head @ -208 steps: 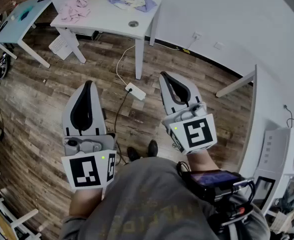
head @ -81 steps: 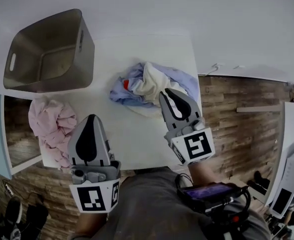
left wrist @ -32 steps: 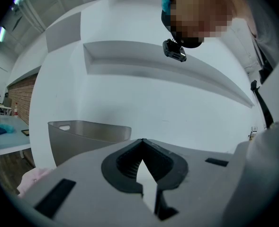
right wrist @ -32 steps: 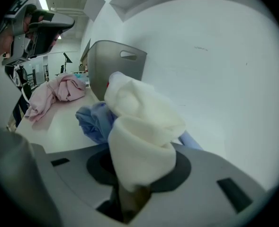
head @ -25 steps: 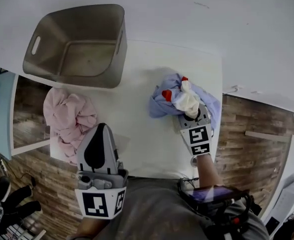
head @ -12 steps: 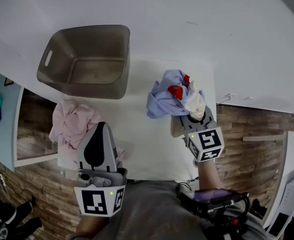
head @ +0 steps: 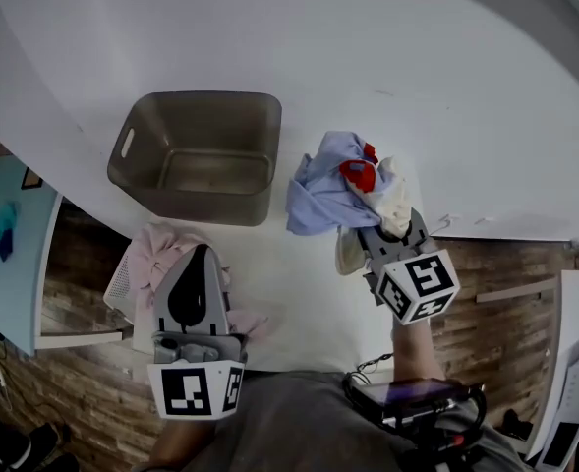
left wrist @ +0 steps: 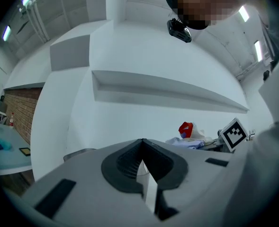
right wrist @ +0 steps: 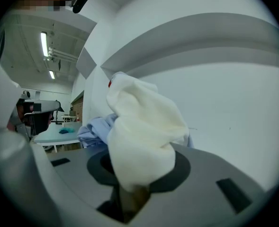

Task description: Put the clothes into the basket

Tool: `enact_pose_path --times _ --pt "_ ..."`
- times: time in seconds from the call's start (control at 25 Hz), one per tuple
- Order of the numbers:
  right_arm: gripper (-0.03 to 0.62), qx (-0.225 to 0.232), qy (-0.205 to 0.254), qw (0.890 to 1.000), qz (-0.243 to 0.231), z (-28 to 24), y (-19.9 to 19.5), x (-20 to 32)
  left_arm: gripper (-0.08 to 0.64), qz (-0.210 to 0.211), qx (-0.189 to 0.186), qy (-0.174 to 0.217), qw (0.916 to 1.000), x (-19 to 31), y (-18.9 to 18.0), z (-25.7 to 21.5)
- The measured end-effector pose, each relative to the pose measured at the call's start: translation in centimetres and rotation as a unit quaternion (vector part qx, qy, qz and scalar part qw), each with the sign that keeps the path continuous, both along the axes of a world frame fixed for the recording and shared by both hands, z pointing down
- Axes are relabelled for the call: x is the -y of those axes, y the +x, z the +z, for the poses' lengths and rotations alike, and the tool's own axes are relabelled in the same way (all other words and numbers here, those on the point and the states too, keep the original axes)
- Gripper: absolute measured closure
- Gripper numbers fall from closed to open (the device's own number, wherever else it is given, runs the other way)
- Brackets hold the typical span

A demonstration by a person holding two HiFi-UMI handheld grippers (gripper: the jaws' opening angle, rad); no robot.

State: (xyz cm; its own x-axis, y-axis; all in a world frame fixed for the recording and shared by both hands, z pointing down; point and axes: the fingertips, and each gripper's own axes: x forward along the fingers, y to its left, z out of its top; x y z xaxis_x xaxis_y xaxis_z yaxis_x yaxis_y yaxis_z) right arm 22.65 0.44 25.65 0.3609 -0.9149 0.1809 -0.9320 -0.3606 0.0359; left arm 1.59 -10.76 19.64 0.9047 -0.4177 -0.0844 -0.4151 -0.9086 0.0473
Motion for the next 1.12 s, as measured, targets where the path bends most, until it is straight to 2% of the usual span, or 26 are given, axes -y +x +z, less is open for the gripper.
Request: enact_pose_path --times 0.44,0.72,1.12 --pt "0.468 -0.02 0.064 0.997 -0.039 -9.6 -2.3 6.5 0.552 0.006 -0.026 0.015 0.9995 4.4 -2.9 -2.2" --pt "0.468 -0.049 0.091 0.992 -0.074 -15.0 -4.5 11.1 0.552 0.007 -0.032 0.001 0.9995 6.8 -4.3 -2.1" --pt "0.468 -0.085 0.146 0.978 -0.119 -24.3 -6.5 16.9 0.552 -0.008 -0.034 -0.024 0.9991 10.1 -6.6 -1.4"
